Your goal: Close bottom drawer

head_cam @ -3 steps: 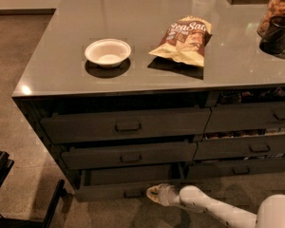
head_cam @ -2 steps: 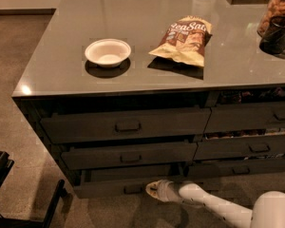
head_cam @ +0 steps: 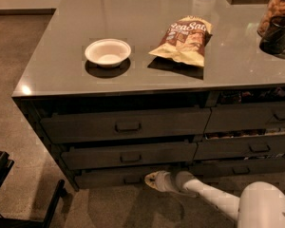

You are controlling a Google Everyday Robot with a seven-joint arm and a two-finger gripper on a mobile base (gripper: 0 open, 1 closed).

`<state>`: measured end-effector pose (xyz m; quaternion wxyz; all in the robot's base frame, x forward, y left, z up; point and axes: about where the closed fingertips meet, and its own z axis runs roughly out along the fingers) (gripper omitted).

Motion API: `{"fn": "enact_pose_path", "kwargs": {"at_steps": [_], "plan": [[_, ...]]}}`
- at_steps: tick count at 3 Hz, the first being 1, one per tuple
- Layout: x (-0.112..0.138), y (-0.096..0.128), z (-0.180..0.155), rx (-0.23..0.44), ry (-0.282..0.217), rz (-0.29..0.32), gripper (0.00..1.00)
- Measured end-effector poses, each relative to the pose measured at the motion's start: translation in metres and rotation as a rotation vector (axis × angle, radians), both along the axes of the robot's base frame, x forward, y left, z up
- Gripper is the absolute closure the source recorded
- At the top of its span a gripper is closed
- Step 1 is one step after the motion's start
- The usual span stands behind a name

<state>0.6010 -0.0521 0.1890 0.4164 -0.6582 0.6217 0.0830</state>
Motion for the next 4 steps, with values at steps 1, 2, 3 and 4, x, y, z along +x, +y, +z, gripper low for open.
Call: {"fn": "enact_pose_path", "kwargs": {"at_steps": [1,2,3,4], "plan": [[0.0,0.0,0.0,0.0,0.0,0.0,1.0],[-0.011,0.005,0.006,-0.008,0.038,0.031,1.0],[-0.042,0.002,0.024,-0.031,0.139,0.078,1.0],[-0.085,-0.013,0.054,-0.063,0.242,0.078,1.0]]}}
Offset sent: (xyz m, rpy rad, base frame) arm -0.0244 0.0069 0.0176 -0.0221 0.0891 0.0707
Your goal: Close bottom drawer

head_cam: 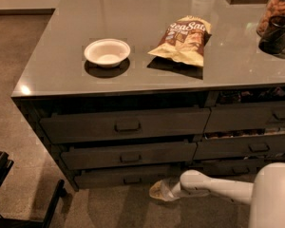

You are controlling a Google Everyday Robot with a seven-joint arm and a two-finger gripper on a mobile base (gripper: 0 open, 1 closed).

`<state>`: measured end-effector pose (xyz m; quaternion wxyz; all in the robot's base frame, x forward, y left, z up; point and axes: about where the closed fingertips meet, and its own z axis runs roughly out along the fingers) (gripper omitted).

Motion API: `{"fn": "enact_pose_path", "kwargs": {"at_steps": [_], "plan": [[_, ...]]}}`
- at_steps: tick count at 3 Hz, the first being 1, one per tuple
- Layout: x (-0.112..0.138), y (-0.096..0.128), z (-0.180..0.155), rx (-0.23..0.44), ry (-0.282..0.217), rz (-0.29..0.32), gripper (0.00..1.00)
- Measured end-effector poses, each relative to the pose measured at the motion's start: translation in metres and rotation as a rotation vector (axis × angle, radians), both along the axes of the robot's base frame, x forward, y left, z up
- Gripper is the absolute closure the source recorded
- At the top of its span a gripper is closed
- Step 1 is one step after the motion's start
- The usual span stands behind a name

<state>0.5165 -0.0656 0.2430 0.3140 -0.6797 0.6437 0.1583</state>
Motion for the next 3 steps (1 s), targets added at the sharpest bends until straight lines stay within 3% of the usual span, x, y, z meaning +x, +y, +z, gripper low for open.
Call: {"fn": "enact_pose_path", "kwargs": {"at_steps": [1,2,3], "plan": [[-0.032,-0.033,0.041,-0.044,0.039,-0.084,1.0],[-0.066,-0.023,0.044,-0.05,0.076,-0.044,1.0],[-0.066,-0.023,0.043,-0.049,0.077,-0.043,1.0]]}}
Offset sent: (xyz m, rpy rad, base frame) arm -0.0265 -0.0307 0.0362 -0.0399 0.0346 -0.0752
